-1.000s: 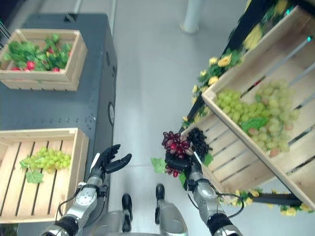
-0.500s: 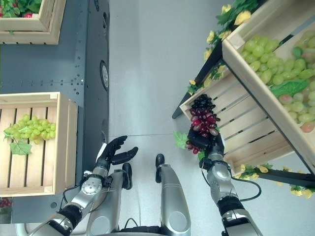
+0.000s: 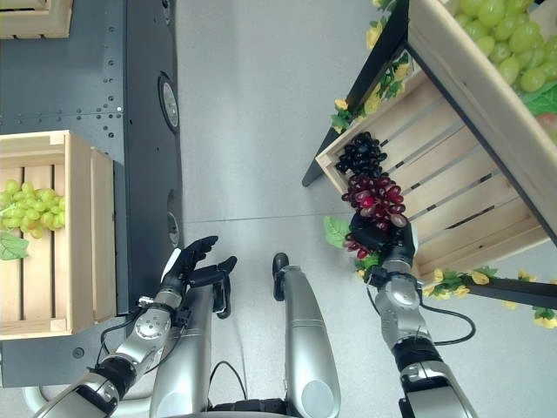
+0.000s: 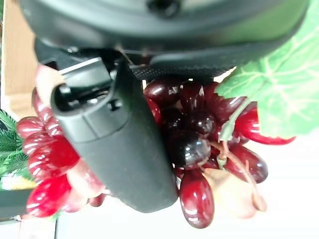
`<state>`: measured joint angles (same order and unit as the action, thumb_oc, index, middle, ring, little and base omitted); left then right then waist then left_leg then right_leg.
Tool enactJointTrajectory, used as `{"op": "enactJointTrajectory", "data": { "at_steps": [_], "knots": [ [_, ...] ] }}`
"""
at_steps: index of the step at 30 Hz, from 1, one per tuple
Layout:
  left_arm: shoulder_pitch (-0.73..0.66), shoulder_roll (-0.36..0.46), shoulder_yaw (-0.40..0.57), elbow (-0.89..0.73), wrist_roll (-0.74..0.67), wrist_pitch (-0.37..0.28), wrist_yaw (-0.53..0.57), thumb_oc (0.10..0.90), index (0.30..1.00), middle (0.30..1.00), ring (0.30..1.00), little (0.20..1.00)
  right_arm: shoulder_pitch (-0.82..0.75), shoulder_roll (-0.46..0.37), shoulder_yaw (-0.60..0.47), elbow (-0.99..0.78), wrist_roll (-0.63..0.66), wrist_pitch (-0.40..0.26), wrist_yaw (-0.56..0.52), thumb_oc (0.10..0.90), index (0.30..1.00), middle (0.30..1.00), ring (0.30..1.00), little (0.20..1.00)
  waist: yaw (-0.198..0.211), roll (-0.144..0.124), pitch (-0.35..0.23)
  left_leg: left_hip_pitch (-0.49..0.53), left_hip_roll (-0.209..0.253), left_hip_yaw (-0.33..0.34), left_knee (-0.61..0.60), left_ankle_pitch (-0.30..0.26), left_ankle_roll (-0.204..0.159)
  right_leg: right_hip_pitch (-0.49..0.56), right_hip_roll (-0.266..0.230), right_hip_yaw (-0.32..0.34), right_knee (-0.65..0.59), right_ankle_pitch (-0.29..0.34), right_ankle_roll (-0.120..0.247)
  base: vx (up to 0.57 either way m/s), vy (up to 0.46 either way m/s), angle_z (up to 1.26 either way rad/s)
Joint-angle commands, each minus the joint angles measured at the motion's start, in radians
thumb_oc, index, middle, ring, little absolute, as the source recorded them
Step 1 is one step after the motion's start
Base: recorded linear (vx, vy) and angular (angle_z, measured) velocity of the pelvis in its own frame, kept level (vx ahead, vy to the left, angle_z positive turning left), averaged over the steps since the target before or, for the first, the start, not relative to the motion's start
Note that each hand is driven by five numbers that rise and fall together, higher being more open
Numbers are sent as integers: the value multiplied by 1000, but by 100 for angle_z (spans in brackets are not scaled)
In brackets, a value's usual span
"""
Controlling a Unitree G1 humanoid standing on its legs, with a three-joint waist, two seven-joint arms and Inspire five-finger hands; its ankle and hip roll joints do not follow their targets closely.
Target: Pick up the fruits from the basket on one side to the basket on the other side
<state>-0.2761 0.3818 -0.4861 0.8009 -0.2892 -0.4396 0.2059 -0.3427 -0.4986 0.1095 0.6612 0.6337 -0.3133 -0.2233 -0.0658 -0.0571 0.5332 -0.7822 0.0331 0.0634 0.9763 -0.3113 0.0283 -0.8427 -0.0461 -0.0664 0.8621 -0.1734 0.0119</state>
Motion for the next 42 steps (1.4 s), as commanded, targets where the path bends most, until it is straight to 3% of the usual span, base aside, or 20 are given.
{"op": "enactJointTrajectory", "data": {
  "at_steps": [1,9,14,17,21,26,28,29,30,35,42],
  "knots": [
    [22,6,-45,-159,0,-92,-14,800,900,900,900,900,-81,-190,-149,-28,-27,-123,-96,400,300,300,300,300,9,35,-13,10,-55,68,36,-60,68,73,21,-66,76,-59,-59,-115,-3,0],
    [-6,62,-112,-299,-35,-119,-37,800,900,900,900,900,-170,-326,-179,104,18,-96,-92,400,300,300,300,300,14,49,-13,-51,-52,71,57,-46,71,16,14,-75,88,-37,-63,-60,5,-2],
    [-9,90,-144,-346,5,-123,-34,800,900,900,900,900,-185,-366,-199,143,41,-85,-71,400,300,300,300,300,14,51,-13,-55,-50,70,71,-48,68,15,11,-79,91,-36,-63,0,0,0],
    [-15,116,-173,-377,11,-120,-24,800,900,900,900,900,-207,-401,-196,182,44,-18,-17,400,300,300,300,300,15,53,-13,-56,-48,71,70,-43,66,17,11,-78,82,-32,-62,0,0,0],
    [-16,138,-187,-384,9,-131,-17,800,900,900,900,900,-231,-452,-148,250,-65,73,11,400,300,300,300,300,17,55,-13,-51,-46,75,58,-41,67,20,11,-77,67,-25,-61,0,0,0],
    [-22,160,-202,-391,40,-135,1,800,900,900,900,900,-269,-493,-108,306,-103,167,-19,400,300,300,300,300,16,56,-13,-53,-44,76,49,-42,68,13,12,-76,66,-26,-60,0,0,0],
    [-17,167,-208,-382,29,-148,8,800,900,900,900,900,-304,-507,-89,357,-158,203,-80,400,300,300,300,300,19,61,-13,-51,-43,78,45,-42,69,13,15,-75,66,-31,-63,0,0,0],
    [-16,170,-210,-382,23,-151,10,800,900,900,900,900,-314,-512,-85,370,-182,214,-114,482,422,422,422,422,20,62,-13,-51,-44,79,42,-42,70,13,15,-75,64,-31,-63,0,0,0],
    [-16,173,-211,-383,17,-155,14,800,900,900,900,900,-329,-522,-83,384,-199,245,-184,800,900,900,900,900,21,67,-13,-54,-44,80,36,-40,70,8,16,-74,63,-30,-62,0,0,0],
    [-29,167,-232,-383,42,-153,29,800,900,900,900,900,-396,-517,-75,420,-244,304,-296,800,900,900,900,900,22,79,-13,-54,-48,83,15,-35,63,1,17,-69,58,-32,-59,-1,6,0],
    [-23,148,-240,-374,27,-186,13,800,900,900,900,900,-460,-515,-24,430,-280,361,-316,800,900,900,900,900,22,92,-13,-39,-54,93,-27,-25,60,5,24,-58,39,-39,-67,1,33,-1]
  ]
}}
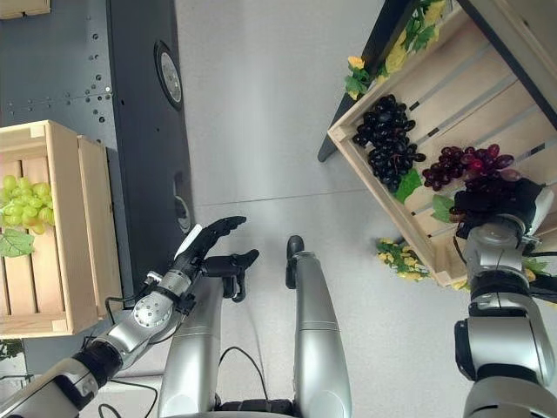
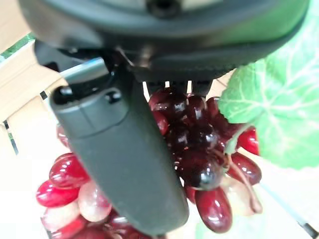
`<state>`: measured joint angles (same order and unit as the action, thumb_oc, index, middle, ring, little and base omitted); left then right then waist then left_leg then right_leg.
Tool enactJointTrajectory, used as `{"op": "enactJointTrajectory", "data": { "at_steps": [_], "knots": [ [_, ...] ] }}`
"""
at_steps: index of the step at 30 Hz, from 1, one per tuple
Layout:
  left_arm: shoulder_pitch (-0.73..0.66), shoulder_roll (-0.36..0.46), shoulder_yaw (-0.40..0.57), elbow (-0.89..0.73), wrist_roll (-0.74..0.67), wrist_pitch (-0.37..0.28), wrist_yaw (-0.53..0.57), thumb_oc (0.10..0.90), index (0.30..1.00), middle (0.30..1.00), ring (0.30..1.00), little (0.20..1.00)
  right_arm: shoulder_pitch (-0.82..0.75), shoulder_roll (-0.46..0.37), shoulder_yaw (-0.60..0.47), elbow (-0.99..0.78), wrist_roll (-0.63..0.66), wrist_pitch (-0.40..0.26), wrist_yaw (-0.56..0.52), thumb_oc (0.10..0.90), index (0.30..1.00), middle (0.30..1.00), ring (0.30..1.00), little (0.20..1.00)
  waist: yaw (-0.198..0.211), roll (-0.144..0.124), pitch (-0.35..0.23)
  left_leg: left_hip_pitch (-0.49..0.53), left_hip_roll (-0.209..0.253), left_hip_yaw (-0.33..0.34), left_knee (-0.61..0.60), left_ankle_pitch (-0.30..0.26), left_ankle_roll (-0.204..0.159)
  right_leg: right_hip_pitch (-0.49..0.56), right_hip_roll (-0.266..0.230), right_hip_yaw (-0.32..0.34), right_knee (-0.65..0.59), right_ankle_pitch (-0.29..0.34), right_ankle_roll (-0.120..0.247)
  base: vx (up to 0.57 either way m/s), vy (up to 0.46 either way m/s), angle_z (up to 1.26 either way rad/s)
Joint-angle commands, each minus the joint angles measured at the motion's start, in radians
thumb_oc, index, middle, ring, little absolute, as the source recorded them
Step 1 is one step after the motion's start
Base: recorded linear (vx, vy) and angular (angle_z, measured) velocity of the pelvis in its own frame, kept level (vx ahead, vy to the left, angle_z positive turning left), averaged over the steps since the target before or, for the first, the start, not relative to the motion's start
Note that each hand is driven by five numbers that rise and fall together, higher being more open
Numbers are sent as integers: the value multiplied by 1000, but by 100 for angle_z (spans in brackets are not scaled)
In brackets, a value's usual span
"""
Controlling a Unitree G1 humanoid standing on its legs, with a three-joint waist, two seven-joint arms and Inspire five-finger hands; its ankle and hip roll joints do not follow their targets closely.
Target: Pick up the fruits from the basket on one side to the basket on the other side
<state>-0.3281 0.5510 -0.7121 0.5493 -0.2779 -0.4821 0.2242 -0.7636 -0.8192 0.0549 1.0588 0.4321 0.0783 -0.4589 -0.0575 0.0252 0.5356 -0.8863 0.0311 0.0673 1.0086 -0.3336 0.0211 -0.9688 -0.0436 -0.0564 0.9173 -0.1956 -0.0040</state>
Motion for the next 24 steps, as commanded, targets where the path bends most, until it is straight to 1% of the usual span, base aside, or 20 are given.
{"op": "enactJointTrajectory", "data": {
  "at_steps": [1,8,12,16,19,20,21,24],
  "knots": [
    [31,-22,-14,-122,15,-144,-6,800,900,900,900,900,-38,-193,32,34,-81,-30,-80,800,900,900,900,900,14,10,-16,68,-53,89,-64,-2,68,132,22,-68,-18,-17,-52,0,0,0],
    [50,-22,-10,-122,21,-150,-6,800,900,900,900,900,-15,-189,27,41,-73,-40,-65,800,900,900,900,900,14,11,-16,91,-55,91,-85,2,67,152,21,-63,-32,-17,-53,2,5,0],
    [57,-17,-4,-122,9,-144,-4,800,900,900,900,900,-13,-186,29,39,-92,-45,-62,800,900,900,900,900,16,12,-16,108,-57,92,-89,1,68,167,19,-64,-33,-21,-56,0,0,0],
    [69,-26,12,-113,-9,-141,-11,800,900,900,900,900,1,-172,30,29,-118,-74,-52,800,900,900,900,900,17,9,-16,137,-57,92,-99,2,67,195,16,-64,-36,-26,-58,33,19,2],
    [78,-32,22,-109,-20,-138,-21,800,900,900,900,900,10,-160,35,8,-159,-76,-48,800,900,900,900,900,19,7,-16,158,-58,92,-107,1,68,217,15,-67,-45,-28,-60,0,0,0],
    [80,-36,26,-107,-17,-136,-24,800,900,900,900,900,13,-157,43,3,-191,-84,-44,800,900,900,900,900,20,5,-16,167,-58,91,-113,3,69,227,14,-68,-50,-28,-61,19,9,4],
    [80,-36,26,-107,-17,-136,-24,800,900,900,900,900,13,-157,43,3,-191,-84,-44,800,900,900,900,900,20,5,-16,168,-59,91,-114,3,69,227,14,-68,-50,-28,-61,28,13,6],
    [92,-41,32,-104,-13,-140,-26,800,900,900,900,900,30,-156,82,-68,-301,-80,-29,800,900,900,900,900,18,-1,-16,194,-56,90,-126,10,69,253,13,-71,-63,-29,-62,21,17,2]
  ]
}}
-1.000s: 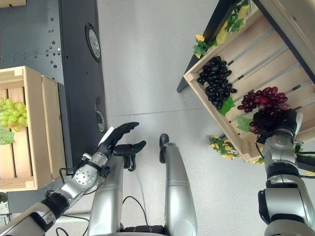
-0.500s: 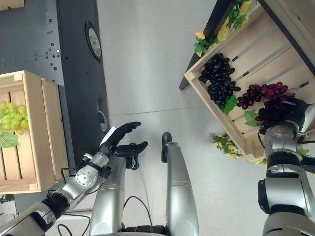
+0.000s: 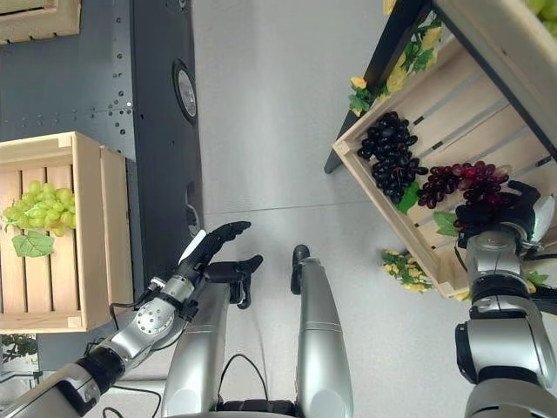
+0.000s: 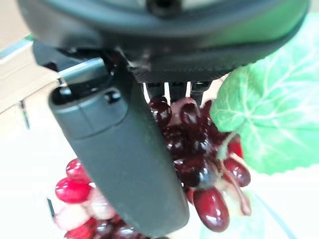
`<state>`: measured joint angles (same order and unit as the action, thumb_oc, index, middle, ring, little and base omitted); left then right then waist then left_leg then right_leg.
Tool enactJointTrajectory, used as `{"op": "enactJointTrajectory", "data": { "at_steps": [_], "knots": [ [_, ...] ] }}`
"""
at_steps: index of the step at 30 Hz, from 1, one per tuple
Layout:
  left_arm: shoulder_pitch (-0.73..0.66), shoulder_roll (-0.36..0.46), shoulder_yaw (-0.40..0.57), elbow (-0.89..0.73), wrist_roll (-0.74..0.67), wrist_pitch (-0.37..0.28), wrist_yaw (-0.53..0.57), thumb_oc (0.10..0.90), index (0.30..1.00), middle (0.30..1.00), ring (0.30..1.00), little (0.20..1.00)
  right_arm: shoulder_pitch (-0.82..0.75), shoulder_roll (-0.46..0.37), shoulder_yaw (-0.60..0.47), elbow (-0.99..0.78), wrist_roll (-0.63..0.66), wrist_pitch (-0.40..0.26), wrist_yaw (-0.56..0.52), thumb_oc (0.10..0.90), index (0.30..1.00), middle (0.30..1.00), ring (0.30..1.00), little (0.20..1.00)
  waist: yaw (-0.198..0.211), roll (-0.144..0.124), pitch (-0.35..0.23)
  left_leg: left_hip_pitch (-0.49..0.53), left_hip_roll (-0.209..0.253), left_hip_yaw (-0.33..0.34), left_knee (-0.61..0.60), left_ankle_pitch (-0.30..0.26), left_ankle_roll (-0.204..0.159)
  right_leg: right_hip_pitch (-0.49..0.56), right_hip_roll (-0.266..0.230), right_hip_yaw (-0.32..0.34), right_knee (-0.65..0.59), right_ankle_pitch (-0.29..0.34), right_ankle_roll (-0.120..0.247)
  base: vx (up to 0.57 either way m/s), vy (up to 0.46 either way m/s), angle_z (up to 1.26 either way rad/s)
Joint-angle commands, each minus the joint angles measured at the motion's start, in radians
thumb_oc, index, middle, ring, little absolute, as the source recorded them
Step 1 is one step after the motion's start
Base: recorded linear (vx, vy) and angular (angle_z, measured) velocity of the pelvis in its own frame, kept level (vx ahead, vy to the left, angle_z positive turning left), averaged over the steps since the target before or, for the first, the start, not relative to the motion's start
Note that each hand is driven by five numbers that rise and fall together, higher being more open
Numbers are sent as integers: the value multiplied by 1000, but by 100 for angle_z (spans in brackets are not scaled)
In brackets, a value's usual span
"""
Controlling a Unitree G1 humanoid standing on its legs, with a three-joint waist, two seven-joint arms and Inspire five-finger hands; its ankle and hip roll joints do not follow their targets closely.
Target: Pick up the fruits from the basket on one side to the basket on the other side
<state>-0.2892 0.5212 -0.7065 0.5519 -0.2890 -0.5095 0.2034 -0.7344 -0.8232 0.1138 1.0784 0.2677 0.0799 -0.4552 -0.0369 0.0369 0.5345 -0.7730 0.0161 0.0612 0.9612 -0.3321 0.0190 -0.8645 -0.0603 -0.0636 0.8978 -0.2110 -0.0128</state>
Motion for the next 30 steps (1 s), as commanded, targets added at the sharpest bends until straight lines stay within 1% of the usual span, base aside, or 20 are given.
{"op": "enactJointTrajectory", "data": {
  "at_steps": [1,2,3,4,5,7,8,10,12,13,14,15,17,18,20,22,27,30],
  "knots": [
    [53,-11,26,-107,-2,-112,-5,800,900,900,900,900,2,-152,23,-88,-137,-81,-33,800,900,900,900,900,-3,-13,-14,81,-42,96,-79,9,71,149,30,-64,-44,-13,-54,0,0,0],
    [58,-13,31,-105,2,-112,-6,800,900,900,900,900,17,-153,53,-132,-216,-66,-9,800,900,900,900,900,-5,-18,-14,92,-38,96,-80,10,70,161,29,-65,-47,-16,-55,0,0,0],
    [58,-15,32,-101,3,-112,-8,800,900,900,900,900,19,-155,66,-141,-239,-60,-7,800,900,900,900,900,-5,-20,-14,97,-37,96,-82,12,70,166,30,-65,-49,-17,-55,0,0,0],
    [58,-16,33,-98,4,-112,-9,800,900,900,900,900,20,-156,79,-145,-292,-54,2,800,900,900,900,900,-4,-22,-14,100,-36,96,-83,12,70,170,30,-65,-50,-17,-55,0,0,0],
    [53,-18,32,-93,3,-109,-10,800,900,900,900,900,21,-164,124,-151,-411,-22,6,800,900,900,900,900,-2,-27,-14,104,-35,94,-80,11,72,176,29,-66,-50,-18,-54,0,0,0],
    [51,-16,33,-91,5,-108,-15,800,900,900,900,900,22,-174,176,-152,-461,21,7,800,900,900,900,900,2,-32,-14,106,-34,93,-75,5,77,178,27,-69,-47,-19,-54,43,-10,4],
    [53,-14,30,-93,7,-105,-15,800,900,900,900,900,22,-181,200,-158,-511,55,14,800,900,900,900,900,5,-33,-14,124,-35,88,-75,-17,74,196,30,-65,-44,-35,-46,64,-13,6],
    [52,-10,28,-95,12,-101,-12,800,900,900,900,900,21,-192,235,-154,-585,98,12,800,900,900,900,900,9,-39,-14,122,-34,86,-68,-20,77,197,29,-68,-41,-34,-44,33,-30,7],
    [49,-7,28,-91,12,-99,-17,800,900,900,900,900,10,-202,271,-143,-666,154,18,800,900,900,900,900,14,-42,-14,118,-33,83,-59,-24,80,194,27,-71,-31,-35,-42,4,-41,9],
    [47,-5,28,-93,13,-96,-18,800,900,900,900,900,-2,-207,288,-141,-680,182,28,800,900,900,900,900,16,-41,-14,116,-34,82,-57,-25,82,192,27,-72,-29,-36,-41,1,-24,10],
    [47,-5,28,-92,13,-96,-19,800,900,900,900,900,-6,-207,294,-139,-691,196,35,800,900,900,900,900,16,-41,-14,115,-34,82,-56,-25,82,191,27,-72,-28,-36,-41,2,-30,9],
    [46,-4,30,-86,14,-95,-27,800,900,900,900,900,-20,-208,318,-122,-733,239,58,800,900,900,900,900,20,-42,-14,112,-34,80,-51,-26,84,189,26,-73,-24,-36,-40,5,-25,6],
    [41,-5,32,-83,12,-88,-34,800,900,900,900,900,-46,-207,351,-106,-777,272,94,800,900,900,900,900,25,-40,-14,110,-36,79,-52,-24,85,186,25,-75,-22,-35,-40,3,-12,2],
    [41,-4,32,-82,12,-88,-35,800,900,900,900,900,-48,-207,354,-103,-780,272,94,800,900,900,900,900,25,-40,-14,110,-36,79,-52,-24,85,186,25,-75,-22,-35,-40,0,0,0],
    [38,-3,33,-70,14,-89,-46,800,900,900,900,900,-87,-210,395,-81,-839,293,141,800,900,900,900,900,32,-38,-14,112,-36,79,-53,-23,85,188,25,-75,-22,-36,-40,0,0,0],
    [34,-4,36,-64,16,-88,-52,800,900,900,900,900,-107,-208,414,-78,-858,309,169,800,900,900,900,900,33,-36,-14,108,-37,79,-55,-18,85,183,25,-74,-21,-34,-41,0,0,0],
    [37,-7,56,-61,13,-87,-65,800,900,900,900,900,-116,-208,433,-96,-880,310,205,800,900,900,900,900,34,-36,-15,115,-40,79,-58,-20,85,187,25,-70,-18,-39,-41,0,0,0],
    [38,-11,67,-60,14,-81,-71,800,900,900,900,900,-101,-197,431,-121,-873,303,207,800,900,900,900,900,33,-38,-15,131,-38,81,-70,-17,84,200,26,-70,-23,-40,-41,0,0,0]
  ]
}}
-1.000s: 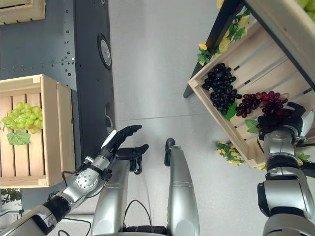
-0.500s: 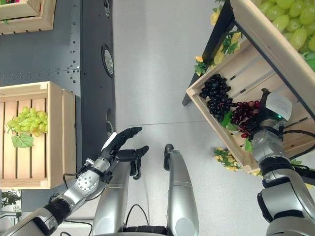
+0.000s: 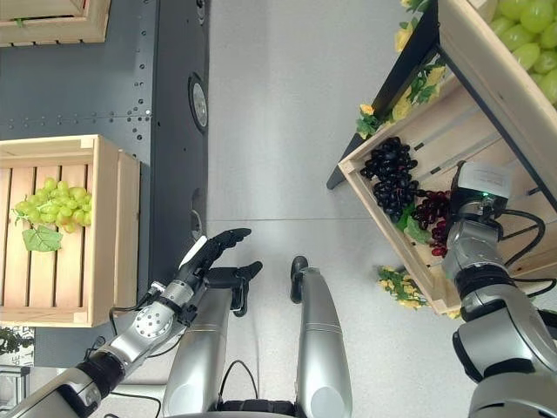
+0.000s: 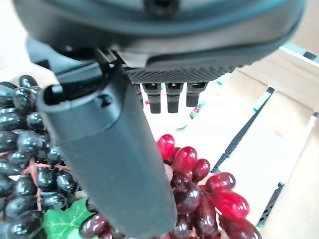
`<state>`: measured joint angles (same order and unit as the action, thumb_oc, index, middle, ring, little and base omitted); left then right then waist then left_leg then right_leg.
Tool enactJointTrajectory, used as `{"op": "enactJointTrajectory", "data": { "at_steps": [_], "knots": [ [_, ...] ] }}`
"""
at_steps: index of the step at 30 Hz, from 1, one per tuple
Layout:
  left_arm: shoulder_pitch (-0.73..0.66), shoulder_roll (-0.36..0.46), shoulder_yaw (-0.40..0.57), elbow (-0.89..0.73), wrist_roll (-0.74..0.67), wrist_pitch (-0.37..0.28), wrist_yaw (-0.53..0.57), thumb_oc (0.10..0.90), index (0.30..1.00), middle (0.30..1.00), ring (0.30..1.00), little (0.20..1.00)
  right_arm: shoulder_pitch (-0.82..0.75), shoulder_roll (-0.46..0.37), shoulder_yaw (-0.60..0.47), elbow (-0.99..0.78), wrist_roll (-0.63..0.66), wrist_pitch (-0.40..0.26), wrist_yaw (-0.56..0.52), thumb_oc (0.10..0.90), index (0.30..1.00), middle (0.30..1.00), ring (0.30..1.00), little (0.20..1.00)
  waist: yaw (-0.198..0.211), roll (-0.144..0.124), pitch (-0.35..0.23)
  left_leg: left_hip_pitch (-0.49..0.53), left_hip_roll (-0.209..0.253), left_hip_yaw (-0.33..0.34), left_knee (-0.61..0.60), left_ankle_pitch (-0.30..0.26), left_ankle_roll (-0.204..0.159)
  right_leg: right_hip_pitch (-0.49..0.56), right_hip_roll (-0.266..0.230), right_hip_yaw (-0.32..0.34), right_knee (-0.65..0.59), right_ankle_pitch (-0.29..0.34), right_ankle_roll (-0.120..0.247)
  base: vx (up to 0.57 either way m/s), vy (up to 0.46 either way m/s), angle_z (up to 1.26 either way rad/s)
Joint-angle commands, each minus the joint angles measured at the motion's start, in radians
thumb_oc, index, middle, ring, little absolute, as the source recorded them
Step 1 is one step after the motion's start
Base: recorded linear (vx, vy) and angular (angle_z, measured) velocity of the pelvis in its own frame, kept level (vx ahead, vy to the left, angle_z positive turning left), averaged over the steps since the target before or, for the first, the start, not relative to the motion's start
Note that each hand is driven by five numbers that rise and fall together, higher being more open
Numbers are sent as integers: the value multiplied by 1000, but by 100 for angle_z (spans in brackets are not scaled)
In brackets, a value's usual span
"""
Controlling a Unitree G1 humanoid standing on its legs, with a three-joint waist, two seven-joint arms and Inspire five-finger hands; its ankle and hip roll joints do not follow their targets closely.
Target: Pick up the fruits from the basket on one side to the basket on the other side
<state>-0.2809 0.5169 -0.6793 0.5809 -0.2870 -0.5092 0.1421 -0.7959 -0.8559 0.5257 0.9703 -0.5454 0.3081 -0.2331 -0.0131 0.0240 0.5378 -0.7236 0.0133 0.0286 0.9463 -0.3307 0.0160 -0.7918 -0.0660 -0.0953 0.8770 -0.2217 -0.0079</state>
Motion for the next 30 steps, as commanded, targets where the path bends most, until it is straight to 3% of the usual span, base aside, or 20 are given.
{"op": "enactJointTrajectory", "data": {
  "at_steps": [1,12,19,30],
  "knots": [
    [31,-10,44,-84,13,-83,-9,800,900,900,900,900,-33,-160,13,-27,-57,75,-5,800,900,900,900,900,7,-26,-18,92,-36,114,-65,-16,85,136,34,-36,-9,-29,-45,26,33,0],
    [59,-31,85,-85,23,-63,-9,800,900,900,900,900,149,-112,-86,-187,-43,144,83,800,900,900,900,900,-14,-47,-36,166,-26,130,-151,18,90,199,40,-26,-84,-2,-52,14,19,1],
    [75,-28,131,-97,32,-43,-8,800,900,900,900,900,282,-96,-174,-368,-82,215,217,800,900,900,900,900,-31,-66,-29,163,-18,136,-149,16,93,195,46,-27,-85,2,-49,1,2,1],
    [96,-38,173,-105,60,-38,6,800,900,900,900,900,446,-50,-303,-609,-141,239,207,800,900,900,900,900,-62,-82,-19,189,-16,138,-176,0,94,215,68,-7,-109,-1,-32,9,10,-3]
  ]
}}
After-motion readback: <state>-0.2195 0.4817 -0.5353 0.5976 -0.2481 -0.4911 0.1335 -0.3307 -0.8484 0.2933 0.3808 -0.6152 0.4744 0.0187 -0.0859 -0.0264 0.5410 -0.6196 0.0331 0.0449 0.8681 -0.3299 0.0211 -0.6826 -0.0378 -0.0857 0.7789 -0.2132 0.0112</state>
